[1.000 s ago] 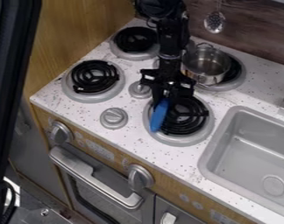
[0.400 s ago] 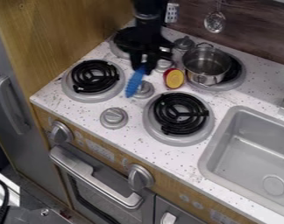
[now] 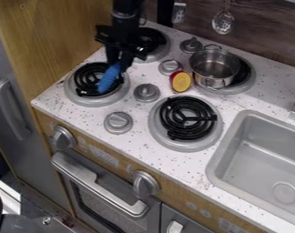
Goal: Moved the blue fork to the left lower burner
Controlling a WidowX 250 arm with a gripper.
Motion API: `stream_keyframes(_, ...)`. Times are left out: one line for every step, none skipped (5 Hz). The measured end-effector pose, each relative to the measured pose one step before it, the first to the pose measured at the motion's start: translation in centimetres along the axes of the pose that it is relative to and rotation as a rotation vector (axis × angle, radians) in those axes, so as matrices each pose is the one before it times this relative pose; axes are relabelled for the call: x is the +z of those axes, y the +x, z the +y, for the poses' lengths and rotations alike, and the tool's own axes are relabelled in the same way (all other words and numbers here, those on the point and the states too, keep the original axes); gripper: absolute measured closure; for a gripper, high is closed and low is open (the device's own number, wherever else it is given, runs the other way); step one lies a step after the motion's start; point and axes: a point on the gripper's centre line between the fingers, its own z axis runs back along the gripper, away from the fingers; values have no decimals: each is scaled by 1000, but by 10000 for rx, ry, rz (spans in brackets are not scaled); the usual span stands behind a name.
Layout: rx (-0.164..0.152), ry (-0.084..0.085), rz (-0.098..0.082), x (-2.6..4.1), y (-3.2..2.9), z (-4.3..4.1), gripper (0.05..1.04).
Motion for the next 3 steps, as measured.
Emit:
stream_keyframes(-76,202,360,-2204,-38,1454,757)
stream_keyframes(178,-17,372,-1765,-53,1136,741)
stream_keyframes(224,-301,290,-957,-11,-96,681)
